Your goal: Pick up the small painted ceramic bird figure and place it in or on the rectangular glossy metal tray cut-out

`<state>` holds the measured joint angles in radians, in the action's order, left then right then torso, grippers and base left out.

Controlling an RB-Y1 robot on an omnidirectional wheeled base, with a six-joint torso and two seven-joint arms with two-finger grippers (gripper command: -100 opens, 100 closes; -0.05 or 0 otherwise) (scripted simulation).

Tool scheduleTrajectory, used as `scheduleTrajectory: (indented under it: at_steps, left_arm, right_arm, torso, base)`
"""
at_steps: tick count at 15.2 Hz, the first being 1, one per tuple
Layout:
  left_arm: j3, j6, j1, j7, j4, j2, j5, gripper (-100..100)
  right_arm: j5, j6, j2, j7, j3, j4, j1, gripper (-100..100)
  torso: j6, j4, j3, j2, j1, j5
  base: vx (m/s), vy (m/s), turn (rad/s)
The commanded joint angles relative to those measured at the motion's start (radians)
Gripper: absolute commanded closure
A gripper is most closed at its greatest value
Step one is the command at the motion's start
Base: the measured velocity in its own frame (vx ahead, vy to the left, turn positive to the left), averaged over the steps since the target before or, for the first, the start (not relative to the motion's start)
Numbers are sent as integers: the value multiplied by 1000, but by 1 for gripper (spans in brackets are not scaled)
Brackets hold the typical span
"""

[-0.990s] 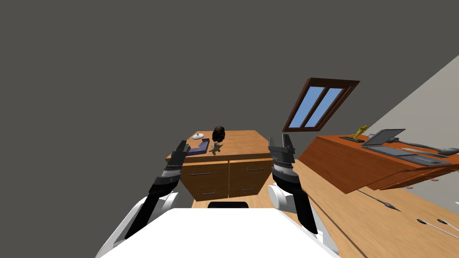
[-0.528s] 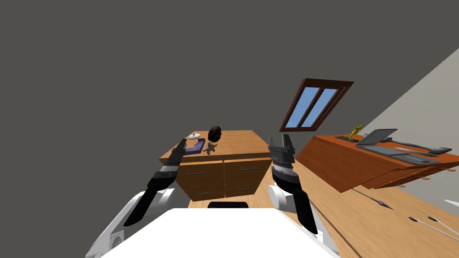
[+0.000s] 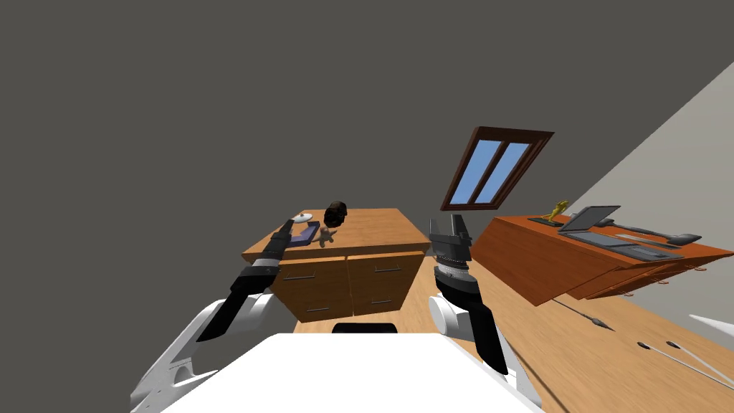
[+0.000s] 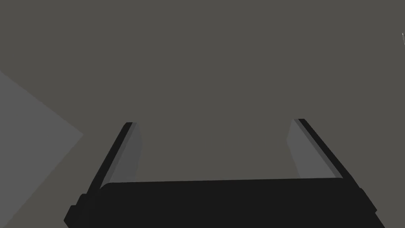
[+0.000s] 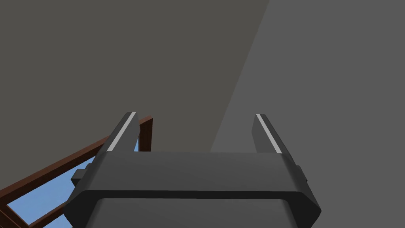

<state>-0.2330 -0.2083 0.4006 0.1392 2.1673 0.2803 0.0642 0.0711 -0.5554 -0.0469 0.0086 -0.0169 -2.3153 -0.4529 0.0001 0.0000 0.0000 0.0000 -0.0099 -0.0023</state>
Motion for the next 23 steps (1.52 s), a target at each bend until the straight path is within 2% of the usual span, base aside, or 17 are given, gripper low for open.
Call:
scheduleTrajectory:
  at_steps: [1,2,3,5,8,10,11,13,14,20,22,23]
  left_arm:
    - [-27,46,-18,-2,-14,5,-5,-100]
    - [-41,69,-28,-3,-21,6,-8,-100]
    - [-41,72,-28,-3,-21,6,-8,-100]
    - [-69,123,-49,-5,-33,4,-13,-100]
    - [-83,148,-59,-6,-40,1,-16,-100]
    - [-110,197,-79,-8,-53,-9,-21,-100]
    - [-110,197,-79,-8,-53,-9,-21,-100]
    - [-136,245,-99,-10,-65,-25,-26,-100]
    - [-136,245,-99,-10,-65,-25,-26,-100]
    - [-201,364,-147,-14,-96,-111,-39,-100]
    - [-217,393,-159,-16,-104,-153,-42,-100]
    - [-217,393,-159,-16,-104,-153,-42,-100]
  right_arm:
    - [0,0,0,0,0,0,0,0]
    - [0,0,0,0,0,0,0,0]
    - [0,0,0,0,0,0,0,0]
    - [0,0,0,0,0,0,0,0]
    - [0,0,0,0,0,0,0,0]
    - [0,0,0,0,0,0,0,0]
    - [0,0,0,0,0,0,0,0]
    - [0,0,0,0,0,0,0,0]
    - [0,0,0,0,0,0,0,0]
    - [0,0,0,0,0,0,0,0]
    - [0,0,0,0,0,0,0,0]
    - [0,0,0,0,0,0,0,0]
  torso:
    - [0,0,0,0,0,0]
    - [0,0,0,0,0,0]
    - [0,0,1,1,0,0]
    - [0,0,0,0,0,0]
    - [0,0,0,-1,1,0]
    - [0,0,0,0,3,1]
    - [0,0,0,0,2,1]
    - [0,0,0,0,2,1]
    - [0,0,0,0,2,1]
    - [0,0,0,0,-1,0]
    - [0,0,0,0,-1,0]
    - [0,0,0,0,1,0]
  base:
    - [-11,-117,-22]
    - [-25,-144,-28]
    - [-18,-129,-10]
    - [11,-131,-15]
    - [7,-111,-9]
    - [0,-94,-20]
    - [-4,-99,-12]
    - [-4,-105,-14]
    - [2,-106,-9]
    - [1,-128,-16]
    - [5,-116,-11]
    - [8,-75,-5]
